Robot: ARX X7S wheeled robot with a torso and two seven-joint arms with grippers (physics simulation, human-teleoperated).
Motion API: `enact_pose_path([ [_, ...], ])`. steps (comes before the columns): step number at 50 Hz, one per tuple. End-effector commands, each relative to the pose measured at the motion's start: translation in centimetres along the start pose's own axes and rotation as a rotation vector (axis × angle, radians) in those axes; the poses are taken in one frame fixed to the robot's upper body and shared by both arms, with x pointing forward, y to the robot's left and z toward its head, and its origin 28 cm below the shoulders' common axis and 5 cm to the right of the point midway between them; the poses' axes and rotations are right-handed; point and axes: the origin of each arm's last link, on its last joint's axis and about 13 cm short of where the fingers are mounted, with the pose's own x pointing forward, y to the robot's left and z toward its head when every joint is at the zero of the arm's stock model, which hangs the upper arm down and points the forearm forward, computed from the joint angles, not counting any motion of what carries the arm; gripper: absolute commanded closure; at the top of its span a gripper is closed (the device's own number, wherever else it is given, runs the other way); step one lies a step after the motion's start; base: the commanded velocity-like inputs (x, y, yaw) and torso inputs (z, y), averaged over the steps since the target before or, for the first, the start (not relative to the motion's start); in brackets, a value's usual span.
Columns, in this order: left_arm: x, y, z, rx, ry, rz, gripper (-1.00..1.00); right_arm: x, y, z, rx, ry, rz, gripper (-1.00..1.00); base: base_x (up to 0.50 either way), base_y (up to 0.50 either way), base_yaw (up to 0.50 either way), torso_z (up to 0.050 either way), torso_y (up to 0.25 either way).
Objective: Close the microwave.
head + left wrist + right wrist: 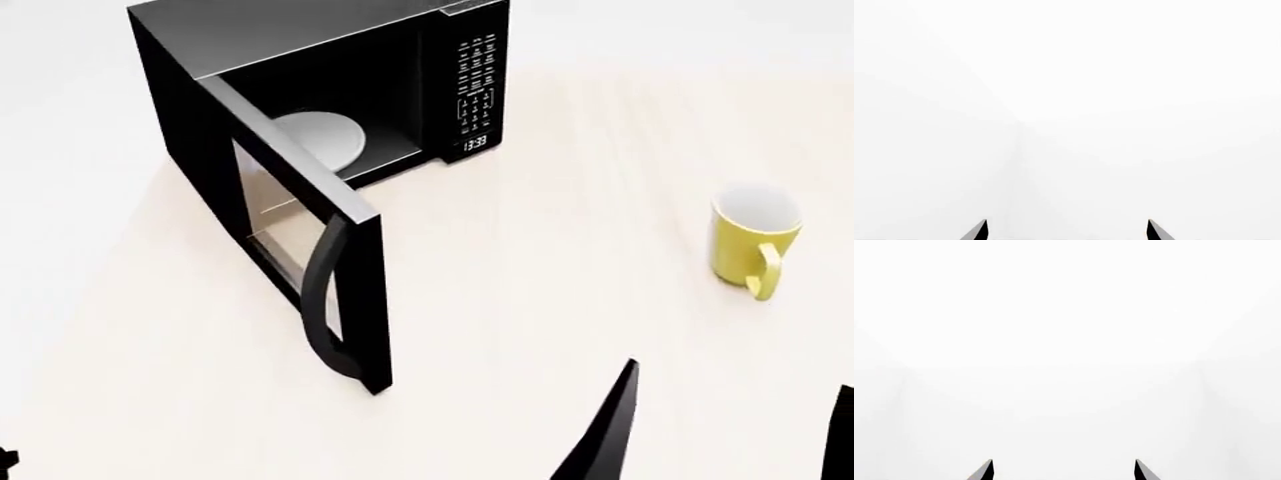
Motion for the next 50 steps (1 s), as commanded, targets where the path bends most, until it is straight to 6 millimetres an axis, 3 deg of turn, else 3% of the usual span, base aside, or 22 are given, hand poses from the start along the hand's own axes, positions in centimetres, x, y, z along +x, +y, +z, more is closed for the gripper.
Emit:
enact_pose_path([
  [1,-0.05,0.02,-0.2,0.011,0.004,-0.004,-1.0,0.02,0.0,0.0,0.0,0.01,0.018,-1.0,0.5,0.0,0.0,0.0,0.0],
  [50,-0.27,-0.08,-0.59,0.013,0.017,-0.01,-1.0,-0.2,0.17,-0.45,-0.031,0.03,0.044,-1.0,0.5,0.0,0.0,0.0,0.0],
])
